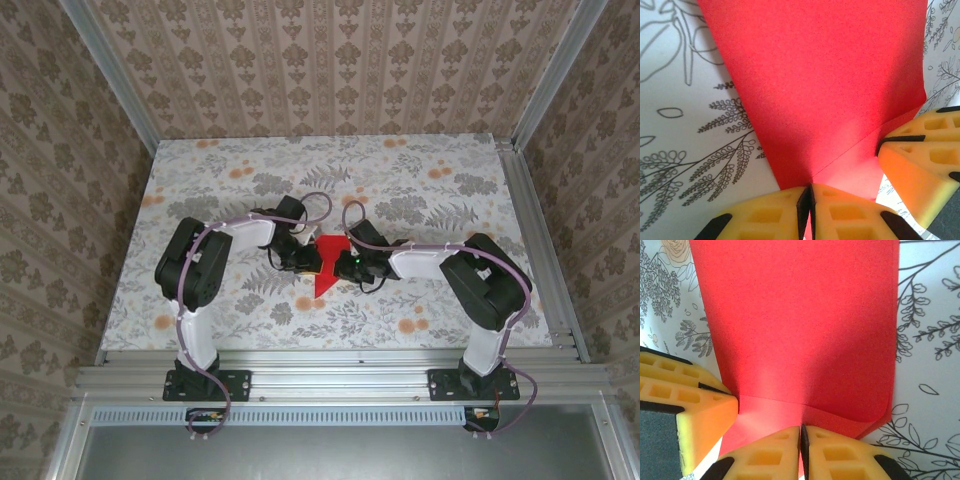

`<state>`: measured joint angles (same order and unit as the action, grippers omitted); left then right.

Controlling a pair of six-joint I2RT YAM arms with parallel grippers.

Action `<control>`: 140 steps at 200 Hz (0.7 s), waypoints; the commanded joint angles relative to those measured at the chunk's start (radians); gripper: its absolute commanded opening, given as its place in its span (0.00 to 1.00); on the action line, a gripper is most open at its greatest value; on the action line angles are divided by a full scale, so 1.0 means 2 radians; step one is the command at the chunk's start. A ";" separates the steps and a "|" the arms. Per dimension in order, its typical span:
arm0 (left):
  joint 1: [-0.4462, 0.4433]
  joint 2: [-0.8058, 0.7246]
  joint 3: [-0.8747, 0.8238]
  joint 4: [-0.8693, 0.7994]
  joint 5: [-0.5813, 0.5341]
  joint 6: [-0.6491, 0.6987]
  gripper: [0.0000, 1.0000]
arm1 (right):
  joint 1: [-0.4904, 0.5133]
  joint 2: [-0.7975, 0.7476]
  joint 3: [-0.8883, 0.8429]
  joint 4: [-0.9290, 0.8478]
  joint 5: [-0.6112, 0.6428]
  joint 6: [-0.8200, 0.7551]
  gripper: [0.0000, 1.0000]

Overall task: Fold a paper plane with a square sheet of paper (pick it up from the middle)
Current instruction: Third fold the triangle at the center of the table.

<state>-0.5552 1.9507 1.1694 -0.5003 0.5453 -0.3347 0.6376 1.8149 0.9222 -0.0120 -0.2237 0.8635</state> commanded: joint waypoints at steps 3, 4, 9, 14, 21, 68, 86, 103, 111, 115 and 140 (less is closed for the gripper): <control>-0.005 0.056 -0.021 -0.026 -0.107 0.019 0.16 | -0.016 -0.002 -0.020 -0.043 0.042 -0.004 0.15; -0.005 0.056 -0.021 -0.026 -0.107 0.020 0.16 | -0.017 -0.002 -0.020 -0.044 0.043 -0.004 0.15; -0.006 0.057 -0.021 -0.028 -0.108 0.020 0.16 | -0.018 -0.003 -0.020 -0.046 0.047 -0.003 0.15; -0.006 0.057 -0.020 -0.029 -0.109 0.019 0.16 | -0.019 -0.003 -0.019 -0.049 0.052 -0.003 0.15; -0.006 0.057 -0.019 -0.029 -0.110 0.021 0.16 | -0.020 -0.005 -0.017 -0.058 0.064 0.000 0.14; -0.007 0.059 -0.015 -0.034 -0.112 0.022 0.16 | -0.027 -0.028 -0.020 -0.074 0.104 0.006 0.14; -0.007 0.060 -0.014 -0.035 -0.112 0.022 0.16 | -0.032 -0.033 -0.022 -0.076 0.112 0.006 0.15; -0.008 0.059 -0.012 -0.037 -0.113 0.023 0.16 | -0.038 -0.033 -0.020 -0.075 0.109 0.000 0.14; -0.009 0.059 -0.012 -0.037 -0.113 0.023 0.16 | -0.040 -0.035 -0.018 -0.072 0.103 -0.006 0.14; -0.008 0.059 -0.012 -0.037 -0.112 0.023 0.16 | -0.040 -0.036 -0.017 -0.069 0.100 -0.008 0.14; -0.008 0.059 -0.011 -0.038 -0.110 0.023 0.16 | -0.033 -0.066 -0.022 -0.050 0.085 -0.018 0.14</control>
<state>-0.5690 1.9640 1.1992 -0.5163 0.5220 -0.3176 0.5716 1.7512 0.8993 -0.0875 -0.0860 0.8585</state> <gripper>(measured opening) 0.158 0.143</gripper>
